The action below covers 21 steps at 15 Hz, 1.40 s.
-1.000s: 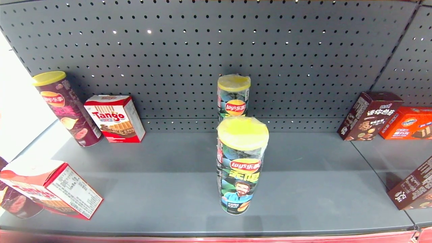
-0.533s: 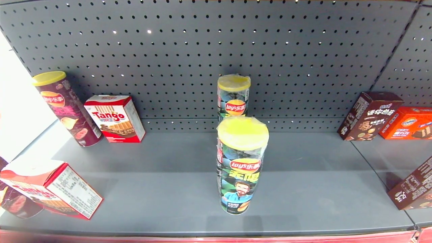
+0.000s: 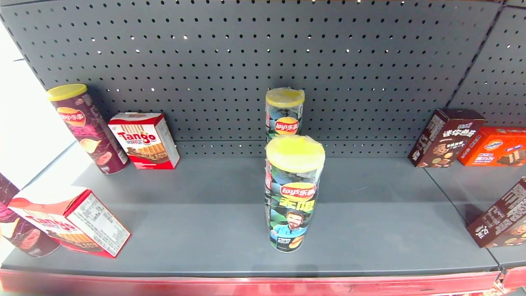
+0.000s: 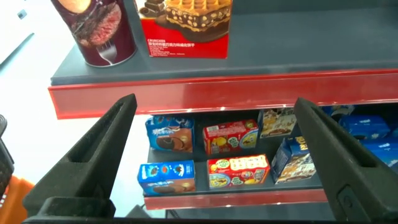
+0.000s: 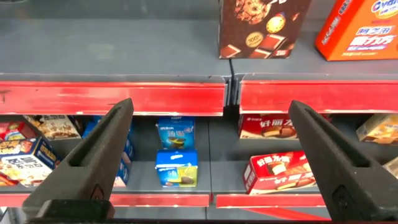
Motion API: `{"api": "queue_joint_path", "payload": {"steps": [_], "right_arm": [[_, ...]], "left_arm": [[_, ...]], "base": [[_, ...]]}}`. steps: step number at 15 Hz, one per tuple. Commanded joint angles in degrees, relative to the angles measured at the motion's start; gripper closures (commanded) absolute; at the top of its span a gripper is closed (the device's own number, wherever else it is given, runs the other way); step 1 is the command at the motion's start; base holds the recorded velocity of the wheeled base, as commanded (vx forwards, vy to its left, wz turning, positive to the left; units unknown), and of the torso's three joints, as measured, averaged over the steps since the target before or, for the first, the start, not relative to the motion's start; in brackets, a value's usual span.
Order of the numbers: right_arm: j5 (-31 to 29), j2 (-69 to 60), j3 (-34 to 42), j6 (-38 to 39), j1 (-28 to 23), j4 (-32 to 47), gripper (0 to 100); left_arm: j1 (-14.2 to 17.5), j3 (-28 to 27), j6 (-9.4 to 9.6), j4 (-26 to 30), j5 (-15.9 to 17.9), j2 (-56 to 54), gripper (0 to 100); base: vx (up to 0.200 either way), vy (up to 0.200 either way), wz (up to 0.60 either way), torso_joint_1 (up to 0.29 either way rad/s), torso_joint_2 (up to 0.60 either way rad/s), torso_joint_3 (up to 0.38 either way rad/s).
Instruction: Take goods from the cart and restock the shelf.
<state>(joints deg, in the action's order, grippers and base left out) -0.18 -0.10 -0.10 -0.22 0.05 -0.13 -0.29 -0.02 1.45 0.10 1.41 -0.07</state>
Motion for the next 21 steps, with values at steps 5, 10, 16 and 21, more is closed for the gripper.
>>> {"api": "queue_joint_path", "payload": {"steps": [5,10,16,21], "right_arm": [[0.01,0.1,0.01,-0.04,0.04,-0.04,0],[0.01,0.1,0.01,-0.04,0.04,-0.04,0],[0.01,0.1,0.01,0.04,0.04,-0.04,0],[0.01,0.1,0.01,0.04,0.04,-0.04,0]], "left_arm": [[0.03,0.02,0.13,-0.01,0.08,0.07,0],[0.03,0.02,-0.04,-0.01,0.08,0.07,0],[0.03,0.02,-0.04,-0.01,0.08,0.07,0],[0.03,0.02,-0.04,-0.01,0.08,0.07,0]], "base": [[0.0,0.0,0.0,0.0,0.0,0.0],[0.0,0.0,0.0,0.0,0.0,0.0],[0.0,0.0,0.0,0.0,0.0,0.0],[0.0,0.0,0.0,0.0,0.0,0.0]]}}
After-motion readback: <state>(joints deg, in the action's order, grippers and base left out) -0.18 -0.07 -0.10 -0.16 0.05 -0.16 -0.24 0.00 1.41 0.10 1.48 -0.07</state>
